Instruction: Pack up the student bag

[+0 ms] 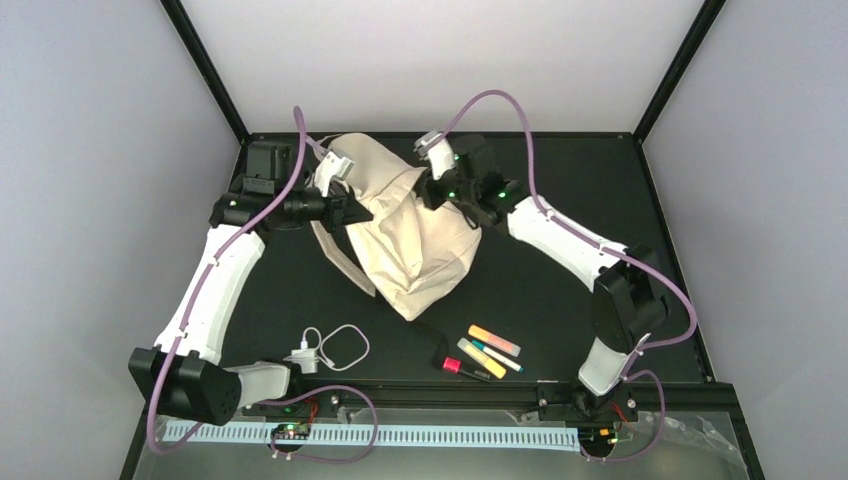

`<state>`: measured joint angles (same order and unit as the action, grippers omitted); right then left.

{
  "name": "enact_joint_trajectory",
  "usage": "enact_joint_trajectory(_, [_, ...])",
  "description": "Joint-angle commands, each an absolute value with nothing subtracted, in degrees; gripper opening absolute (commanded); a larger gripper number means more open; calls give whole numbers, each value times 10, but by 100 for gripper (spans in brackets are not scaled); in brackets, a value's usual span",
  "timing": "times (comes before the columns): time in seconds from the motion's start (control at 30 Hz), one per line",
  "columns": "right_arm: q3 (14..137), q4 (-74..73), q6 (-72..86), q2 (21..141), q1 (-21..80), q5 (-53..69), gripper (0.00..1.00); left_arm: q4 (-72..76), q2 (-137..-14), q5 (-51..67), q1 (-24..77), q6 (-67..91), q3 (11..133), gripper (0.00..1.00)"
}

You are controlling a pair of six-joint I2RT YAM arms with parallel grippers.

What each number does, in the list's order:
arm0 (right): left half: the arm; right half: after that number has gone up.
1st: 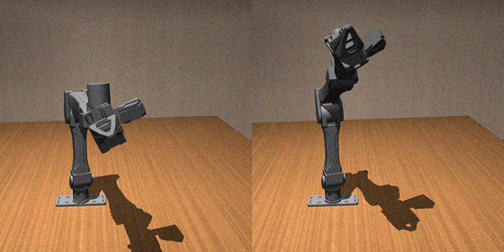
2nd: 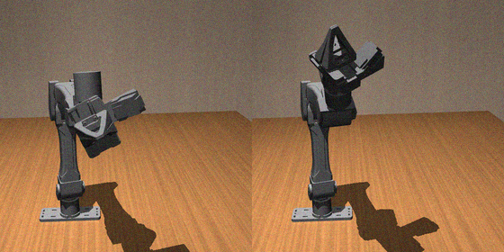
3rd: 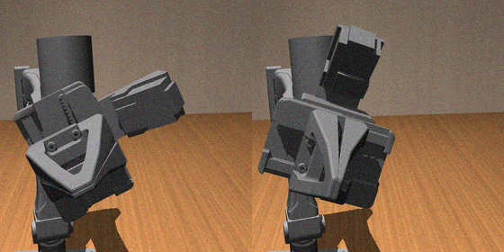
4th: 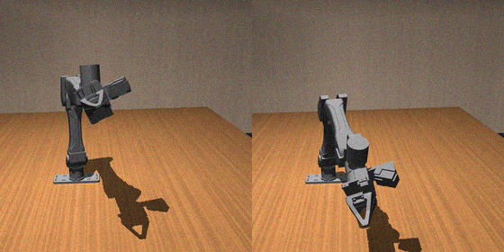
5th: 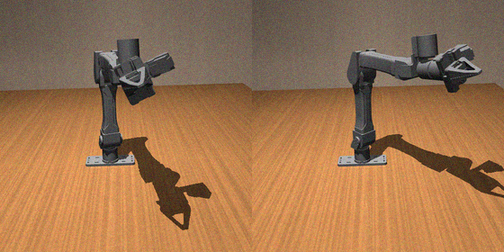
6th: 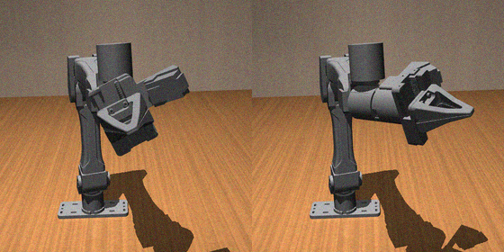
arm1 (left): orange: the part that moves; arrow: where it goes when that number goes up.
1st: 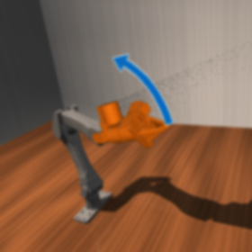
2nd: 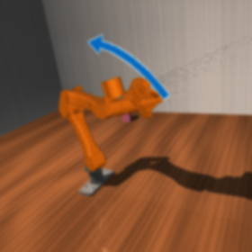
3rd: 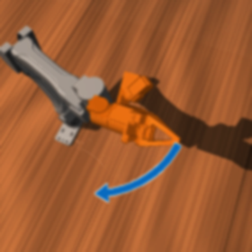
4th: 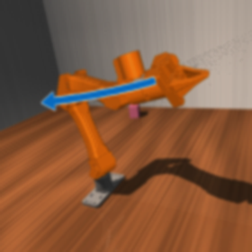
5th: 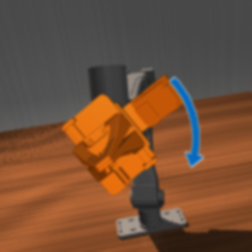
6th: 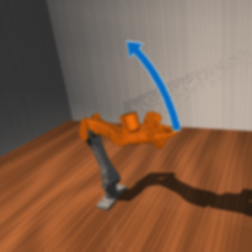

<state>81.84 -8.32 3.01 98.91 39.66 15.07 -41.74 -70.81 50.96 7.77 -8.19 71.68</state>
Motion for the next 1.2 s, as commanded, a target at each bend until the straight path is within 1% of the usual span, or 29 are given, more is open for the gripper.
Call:
enact_joint_trajectory(0.0, [818, -86, 39, 986, 321, 45, 1, -470, -691, 551, 100, -163, 799, 2])
enact_joint_trajectory(0.2, [789, -89, 42, 991, 220, 26, 1, -538, -691, 542, 103, -235, 858, 1])
enact_joint_trajectory(0.33, [744, -84, 22, 991, 198, 21, 1, -543, -693, 556, 104, -246, 875, 2])
enact_joint_trajectory(0.47, [697, -58, 33, 967, 198, 65, 1, -519, -701, 556, 104, -239, 875, 2])
enact_joint_trajectory(0.57, [673, -42, 19, 932, 199, 145, 1, -496, -706, 547, 105, -249, 871, 2])
enact_joint_trajectory(0.6, [672, -47, 12, 919, 199, 178, 5, -486, -708, 537, 106, -254, 868, 2])
enact_joint_trajectory(0.67, [664, -45, -2, 884, 199, 247, 41, -477, -716, 509, 110, -282, 871, 1])
enact_joint_trajectory(0.7, [651, -29, -9, 863, 201, 281, 54, -475, -723, 494, 112, -299, 876, 2])
enact_joint_trajectory(0.73, [633, -5, -14, 837, 203, 308, 61, -474, -729, 484, 113, -312, 881, 2])
enact_joint_trajectory(0.8, [582, 70, -25, 789, 216, 351, 67, -469, -739, 475, 114, -333, 893, 2])
enact_joint_trajectory(0.83, [547, 107, -38, 770, 228, 365, 69, -468, -750, 476, 115, -341, 898, 1])
enact_joint_trajectory(0.9, [518, 139, -105, 752, 266, 364, 71, -469, -760, 477, 117, -351, 911, 2])
enact_joint_trajectory(0.97, [516, 143, -176, 757, 298, 363, 74, -474, -769, 481, 119, -359, 920, 2])
enact_joint_trajectory(1.03, [522, 167, -211, 778, 309, 375, 76, -478, -771, 485, 122, -365, 923, 2])
enact_joint_trajectory(1.1, [547, 180, -231, 802, 309, 383, 79, -483, -771, 490, 123, -372, 925, 2])
enact_joint_trajectory(1.17, [588, 159, -253, 832, 310, 380, 81, -487, -769, 492, 124, -374, 926, 1])
